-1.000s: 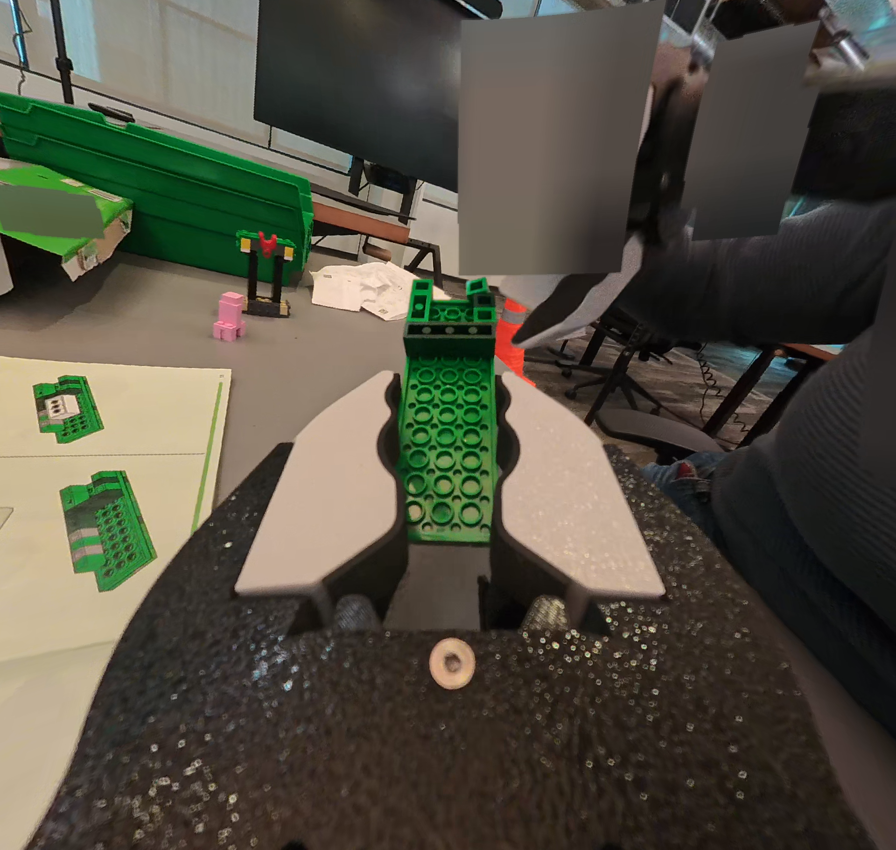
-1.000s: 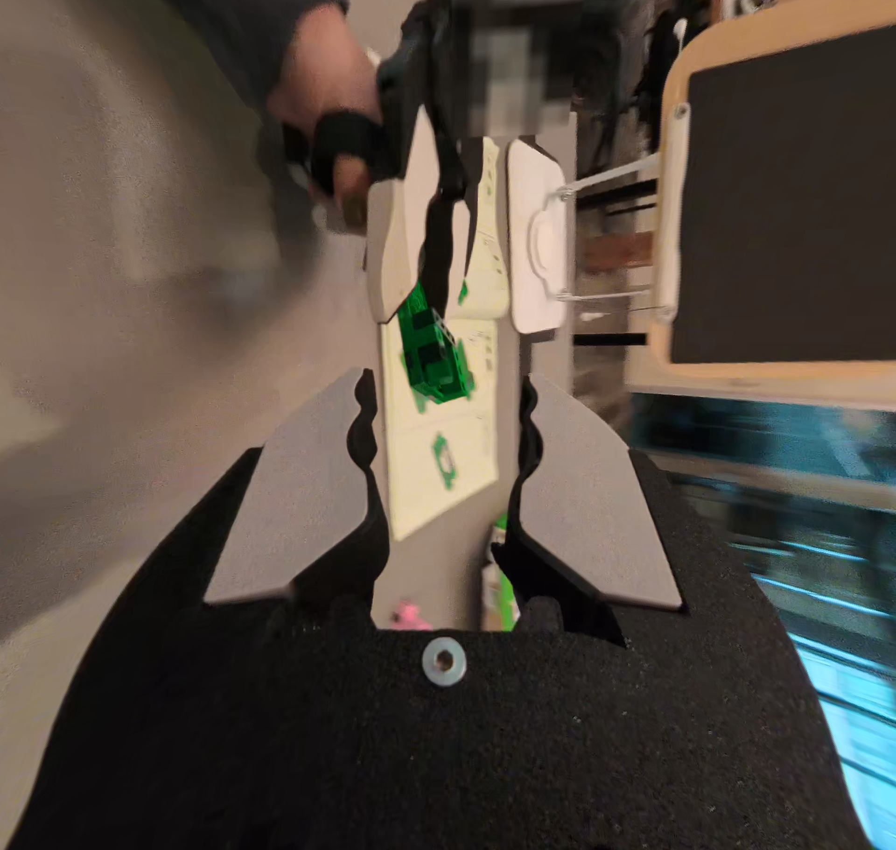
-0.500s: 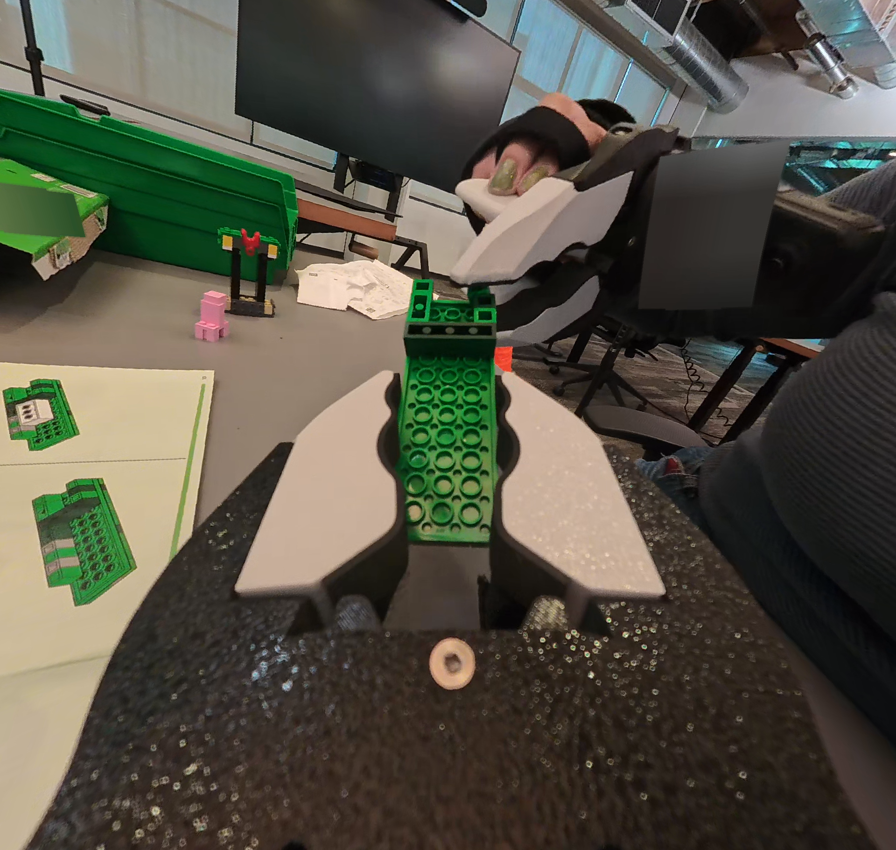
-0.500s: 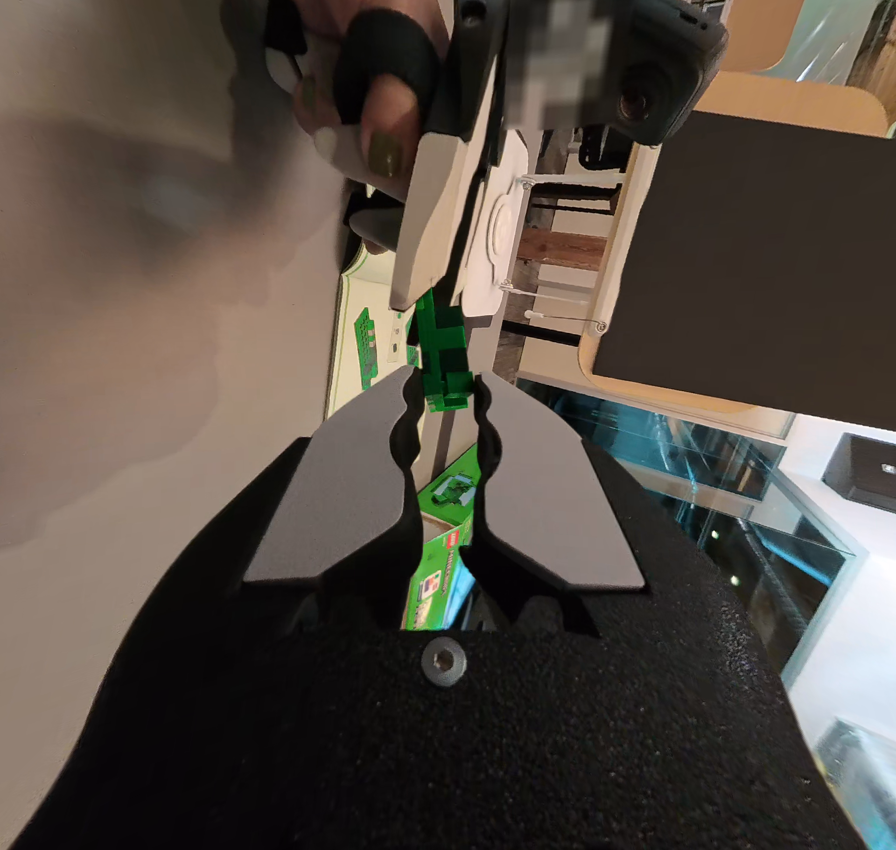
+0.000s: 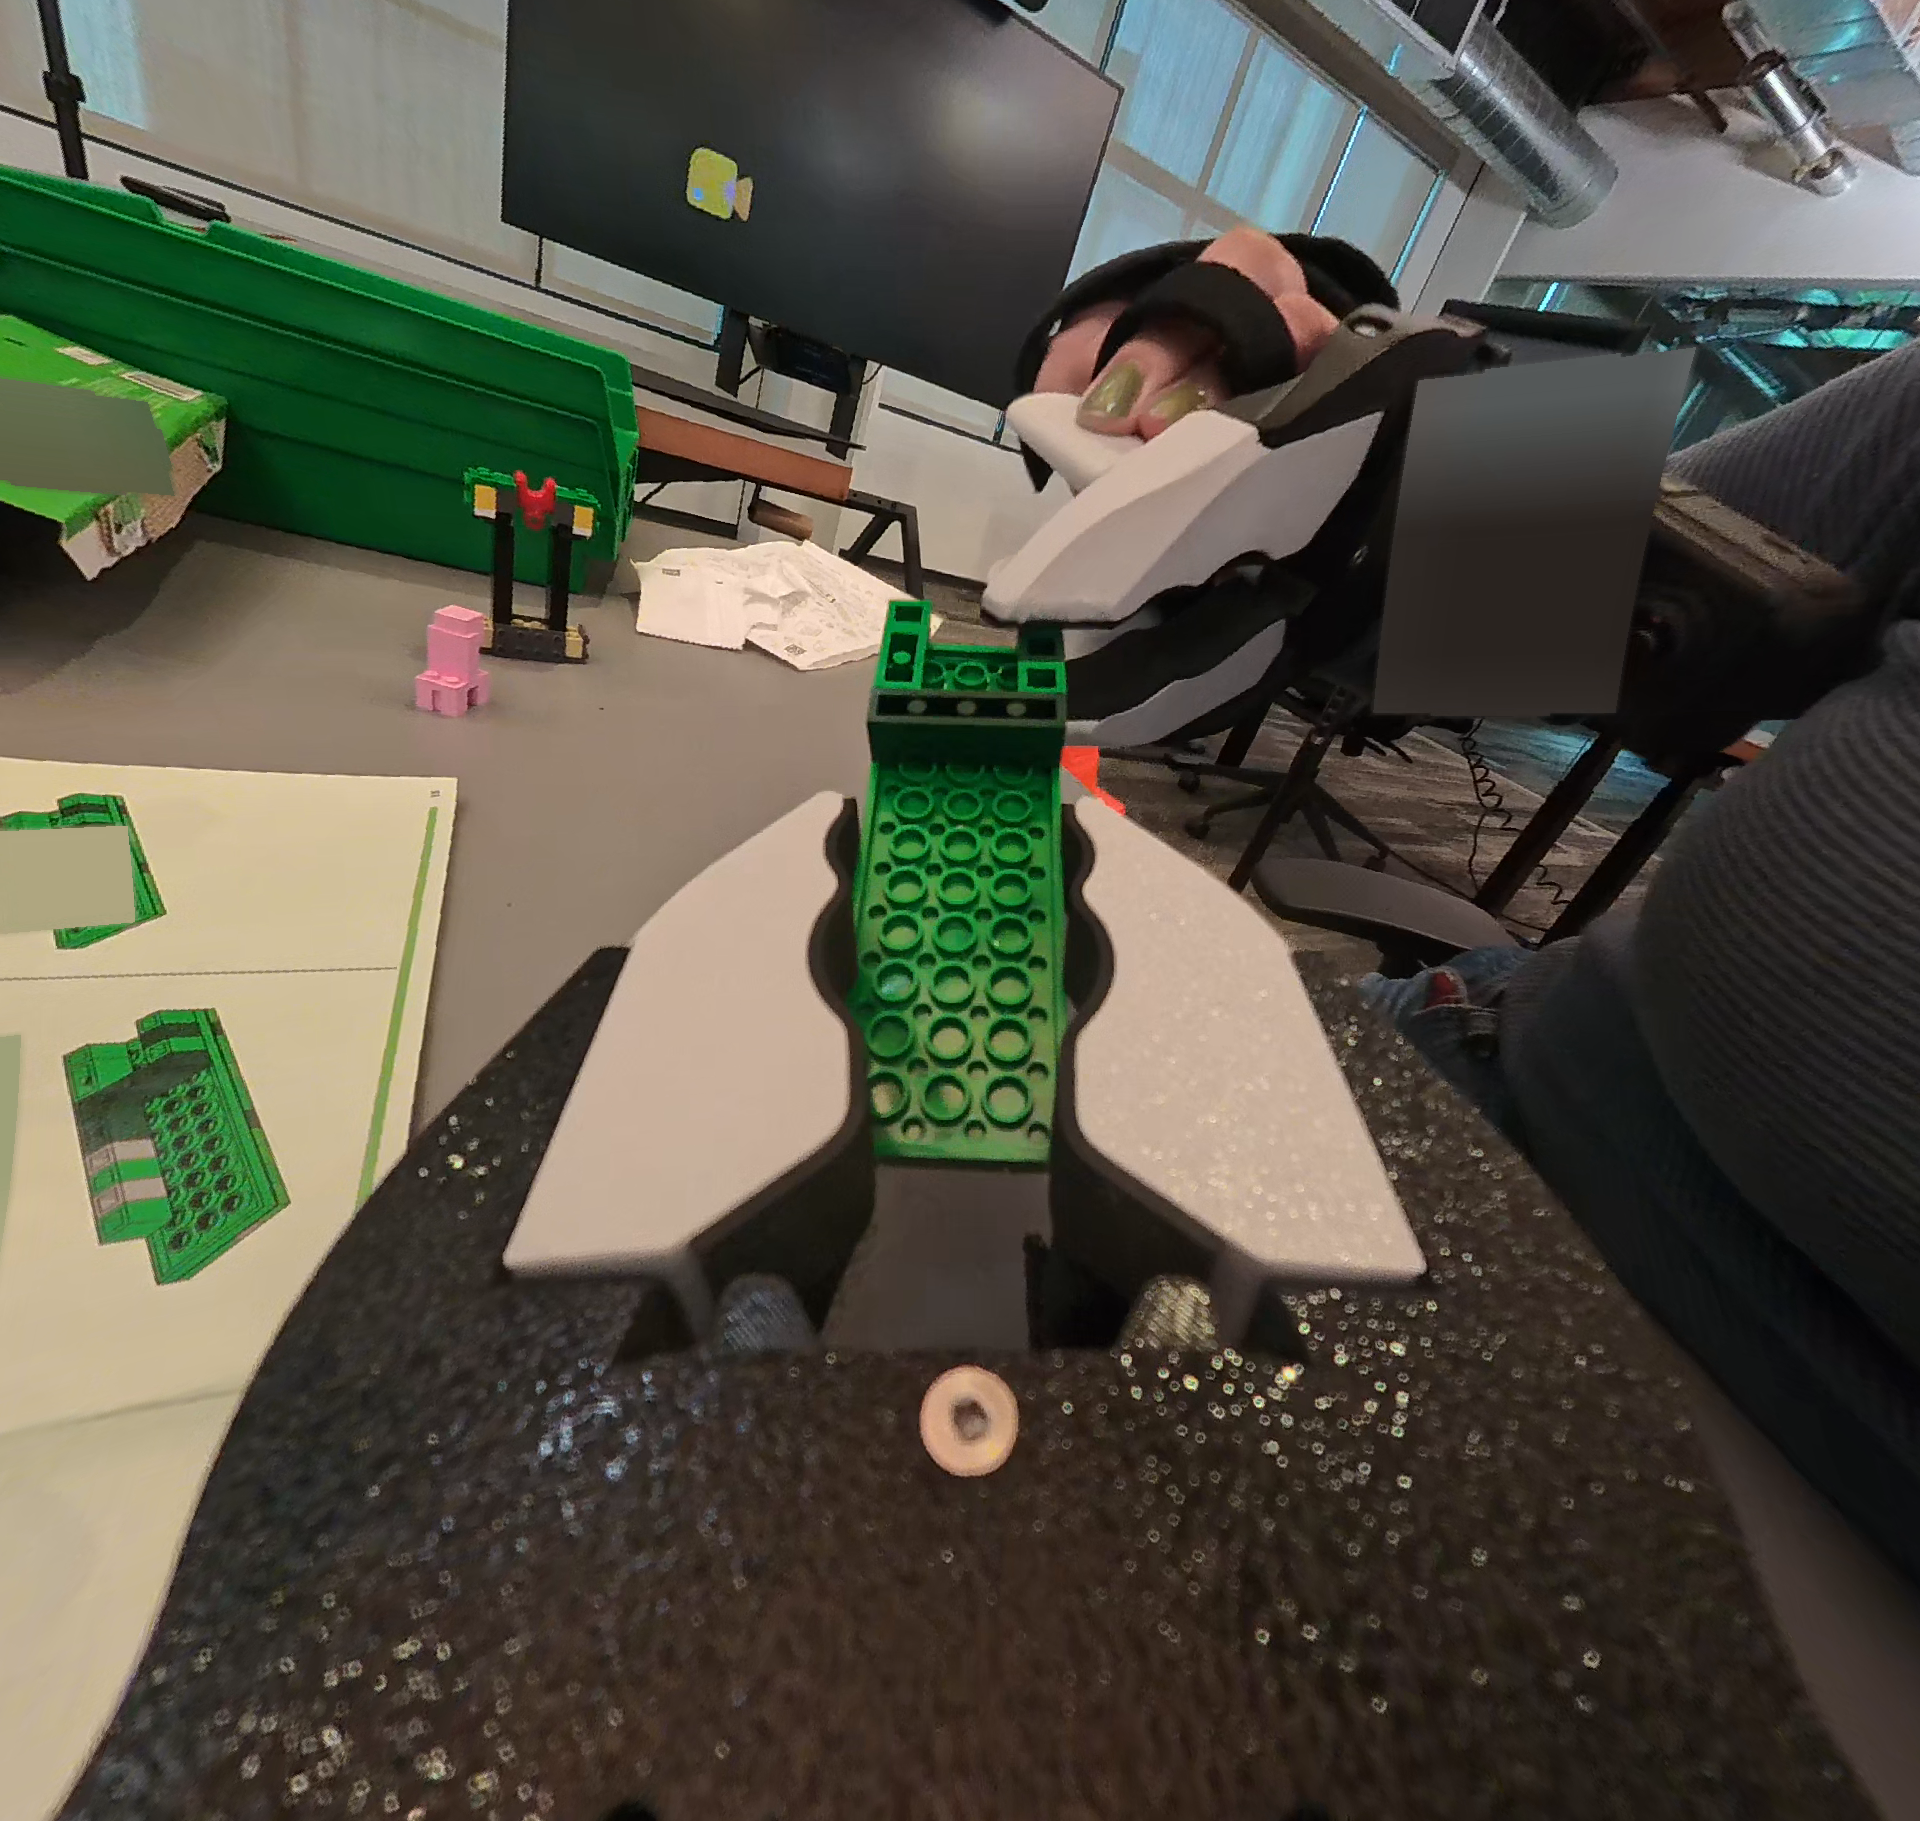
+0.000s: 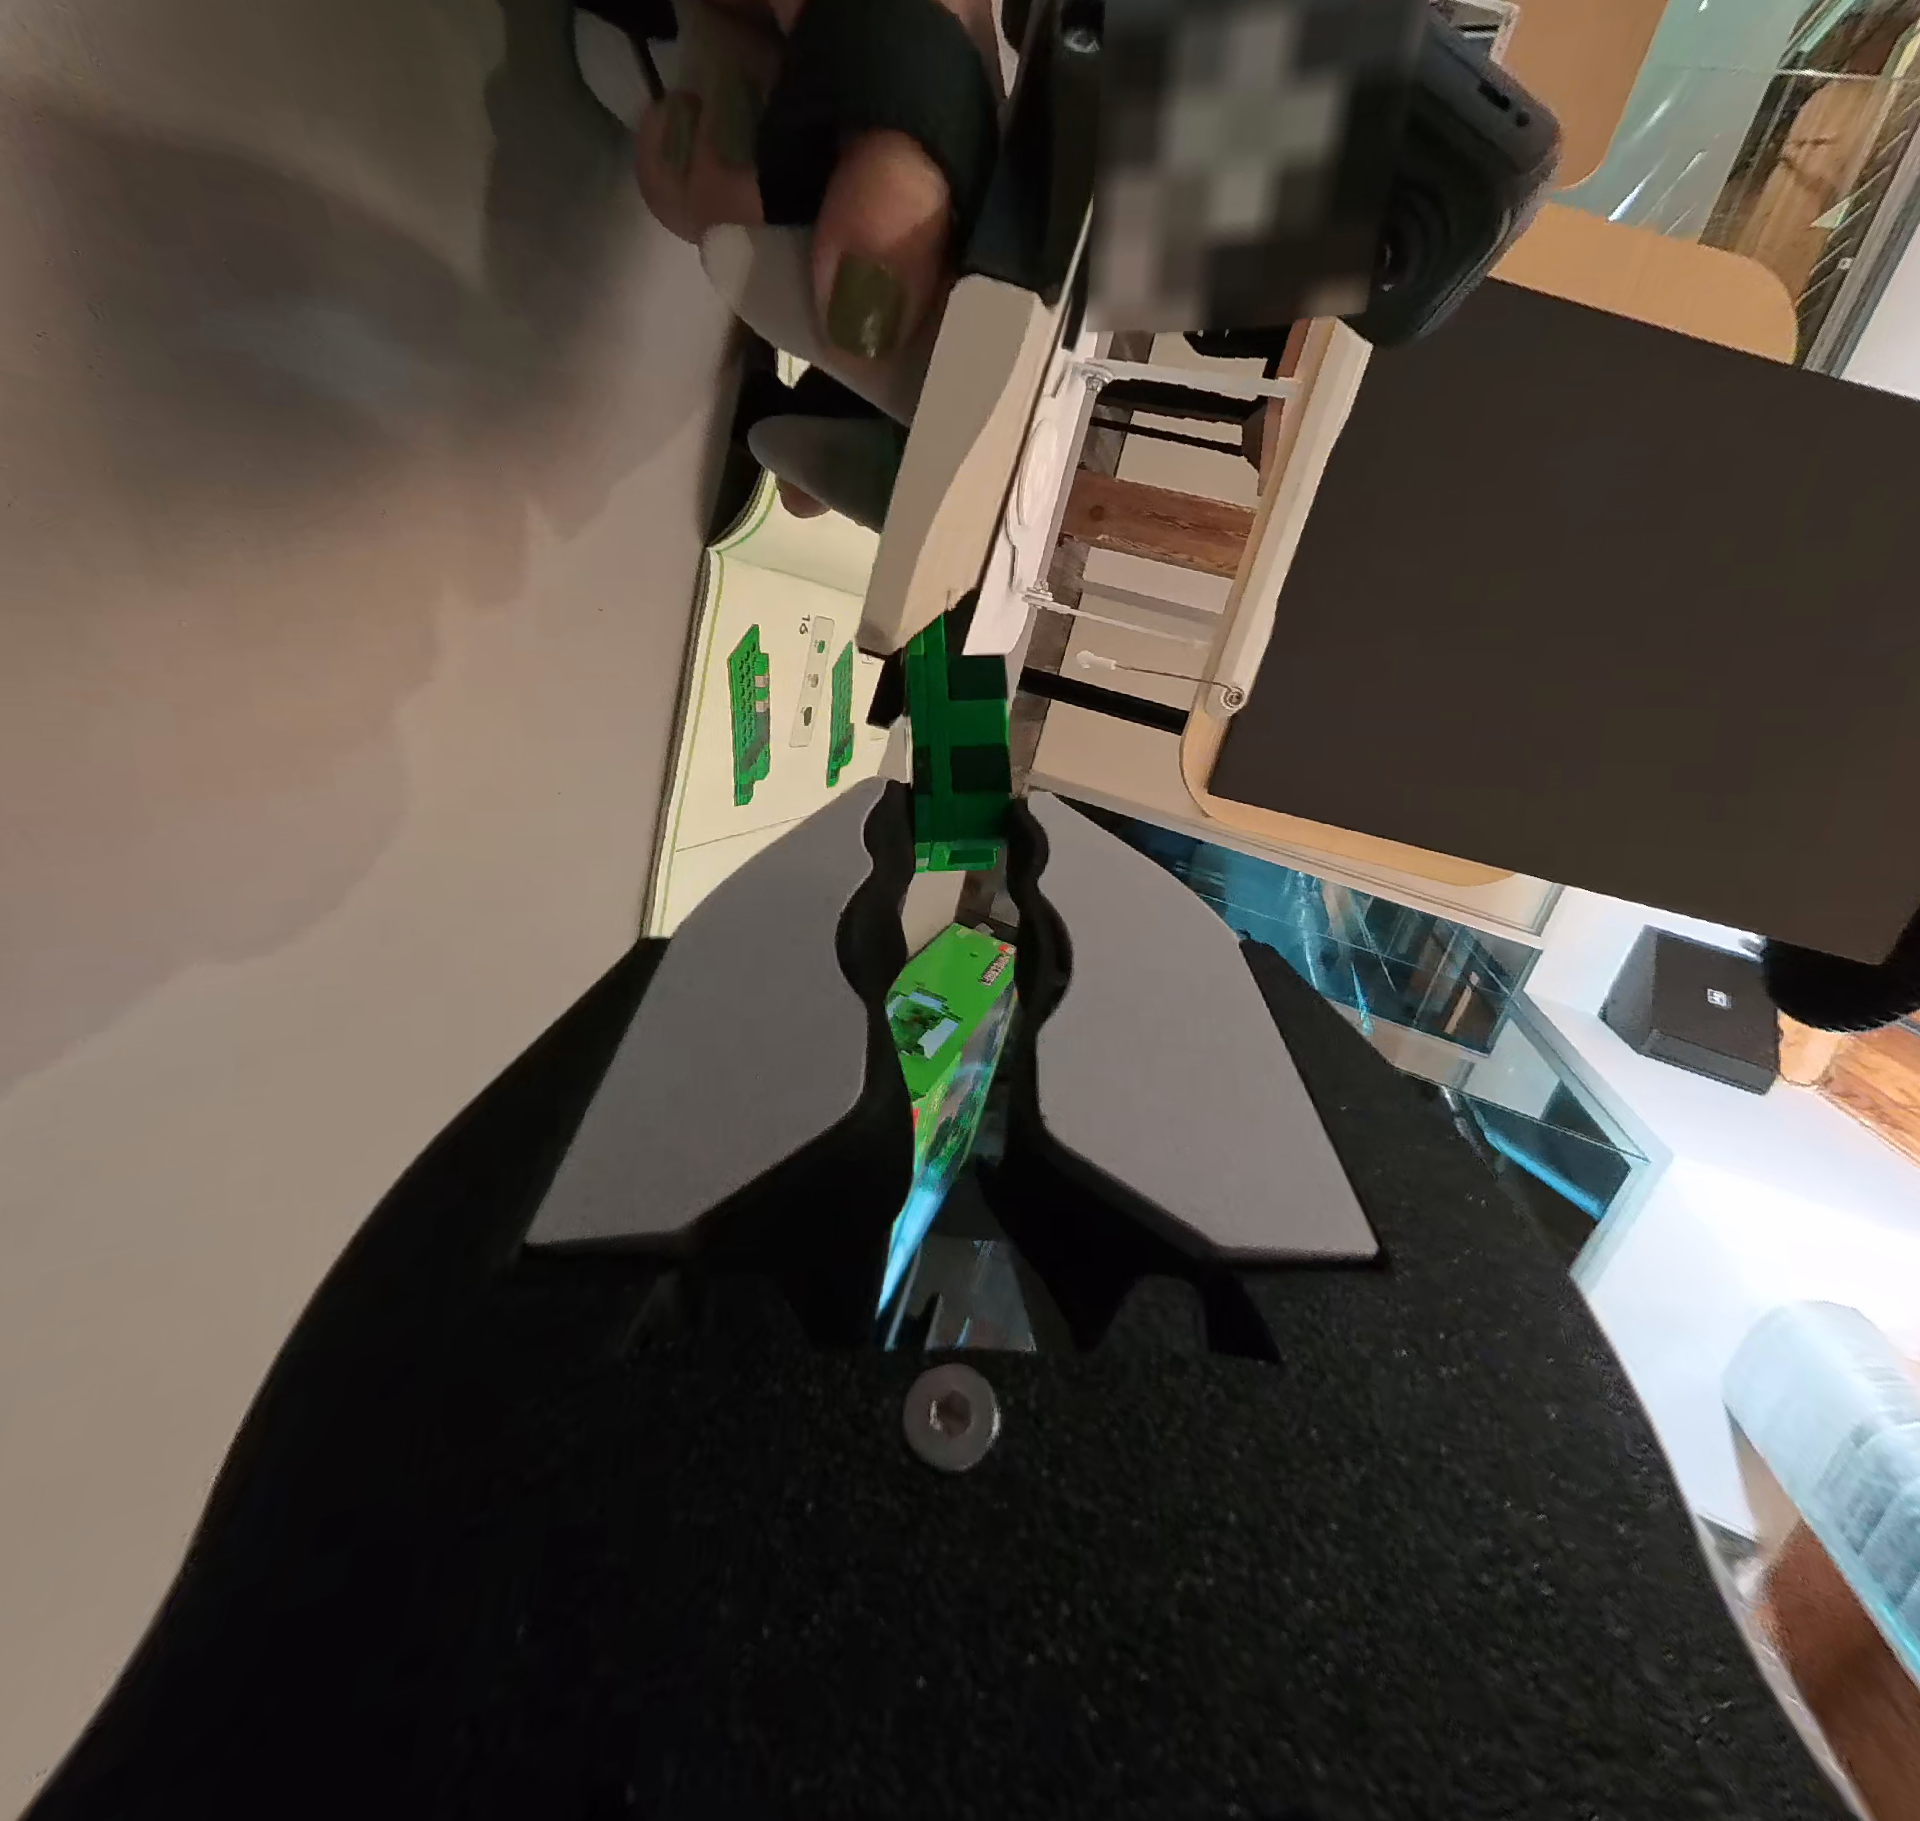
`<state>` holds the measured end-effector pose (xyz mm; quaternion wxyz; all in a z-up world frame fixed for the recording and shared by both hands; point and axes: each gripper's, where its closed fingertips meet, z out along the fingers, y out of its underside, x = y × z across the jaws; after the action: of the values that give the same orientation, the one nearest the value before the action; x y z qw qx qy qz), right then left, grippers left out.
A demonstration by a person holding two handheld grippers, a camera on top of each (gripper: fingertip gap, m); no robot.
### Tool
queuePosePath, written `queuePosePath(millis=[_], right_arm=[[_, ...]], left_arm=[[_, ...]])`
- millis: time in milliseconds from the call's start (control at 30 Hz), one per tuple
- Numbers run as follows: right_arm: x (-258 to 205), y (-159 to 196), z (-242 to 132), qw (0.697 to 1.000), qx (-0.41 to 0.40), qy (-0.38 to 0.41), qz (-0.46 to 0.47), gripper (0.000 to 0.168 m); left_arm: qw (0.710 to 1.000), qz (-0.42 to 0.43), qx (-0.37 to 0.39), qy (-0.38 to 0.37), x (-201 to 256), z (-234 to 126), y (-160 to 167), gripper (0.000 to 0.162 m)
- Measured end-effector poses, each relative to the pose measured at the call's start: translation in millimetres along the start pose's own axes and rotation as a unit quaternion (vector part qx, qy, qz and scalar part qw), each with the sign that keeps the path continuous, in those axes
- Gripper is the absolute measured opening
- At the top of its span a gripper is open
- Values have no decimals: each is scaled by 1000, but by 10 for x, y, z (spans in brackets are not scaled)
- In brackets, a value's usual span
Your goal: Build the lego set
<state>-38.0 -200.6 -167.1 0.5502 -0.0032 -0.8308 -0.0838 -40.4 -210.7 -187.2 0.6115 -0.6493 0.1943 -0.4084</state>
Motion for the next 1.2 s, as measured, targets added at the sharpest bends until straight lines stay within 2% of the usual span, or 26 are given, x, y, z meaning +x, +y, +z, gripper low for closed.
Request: queuePosePath(millis=[133, 267, 367, 600, 700, 833, 1033, 1167, 1200], right_arm=[[-35, 11, 14, 1000, 0, -5, 7, 18], [-33, 15, 20, 997, 27, 1, 75, 18], [-36, 110, -1, 990, 24, 5, 139, 55], [-98, 186, -163, 938, 107, -23, 330, 63], [-123, 196, -172, 959, 83, -11, 269, 69], [-181, -11, -122, 981, 81, -7, 178, 63], [-126, -161, -87, 980, 116, -2, 159, 44], [-166, -183, -66, 982, 125, -15, 137, 20], [-196, -187, -65, 982, 128, -25, 133, 19]], left_arm=[[1000, 1, -11, -7, -19, 8, 34, 36], [1000, 6, -12, -13, -32, 11, 34, 36], [999, 22, -30, -29, -61, 13, 83, 36], [994, 88, -42, -42, -33, 25, 96, 36], [998, 57, -27, -6, 49, 31, 71, 36], [998, 18, -3, 59, 203, 28, 8, 36], [994, 4, -33, 106, 338, 55, 102, 36], [991, -13, -45, 122, 370, 74, 151, 36], [991, -15, -50, 122, 369, 76, 167, 36]])
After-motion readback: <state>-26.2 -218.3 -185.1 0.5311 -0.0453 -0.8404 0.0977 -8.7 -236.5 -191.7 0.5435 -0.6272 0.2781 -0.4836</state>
